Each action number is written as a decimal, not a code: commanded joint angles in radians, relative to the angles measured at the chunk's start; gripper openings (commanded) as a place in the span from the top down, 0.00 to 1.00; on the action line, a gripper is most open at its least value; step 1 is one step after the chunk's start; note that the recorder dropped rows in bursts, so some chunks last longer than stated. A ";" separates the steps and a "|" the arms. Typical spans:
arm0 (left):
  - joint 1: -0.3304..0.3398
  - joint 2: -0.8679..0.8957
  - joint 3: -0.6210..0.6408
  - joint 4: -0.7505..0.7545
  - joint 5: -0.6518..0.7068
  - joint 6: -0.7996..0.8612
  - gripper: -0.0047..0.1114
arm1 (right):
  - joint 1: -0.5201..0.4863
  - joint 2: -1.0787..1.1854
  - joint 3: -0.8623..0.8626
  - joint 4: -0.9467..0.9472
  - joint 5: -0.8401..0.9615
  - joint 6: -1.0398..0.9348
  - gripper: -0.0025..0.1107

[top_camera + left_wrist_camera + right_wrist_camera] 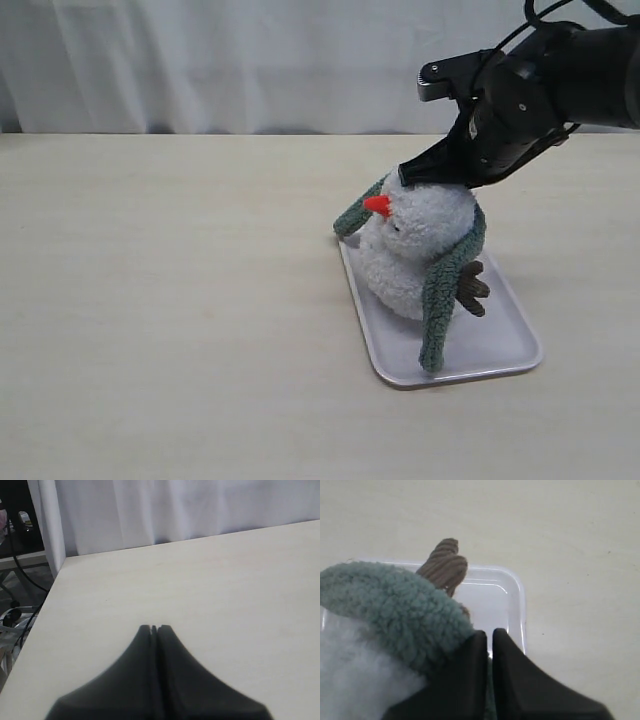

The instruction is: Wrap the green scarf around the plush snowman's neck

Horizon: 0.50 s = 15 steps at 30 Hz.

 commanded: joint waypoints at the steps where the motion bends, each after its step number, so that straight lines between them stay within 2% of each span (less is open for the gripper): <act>1: 0.002 -0.003 0.003 -0.003 -0.011 0.000 0.96 | -0.005 -0.051 -0.004 -0.004 0.012 -0.013 0.94; 9: 0.002 -0.003 0.003 -0.003 -0.011 0.000 0.96 | -0.003 -0.206 -0.004 0.061 0.131 -0.074 0.93; 12: 0.002 -0.003 0.003 -0.003 -0.011 0.000 0.96 | -0.003 -0.282 0.011 0.216 0.170 -0.197 0.81; 15: 0.002 -0.003 0.003 -0.003 -0.011 0.000 0.96 | 0.000 -0.354 0.053 0.482 0.225 -0.392 0.69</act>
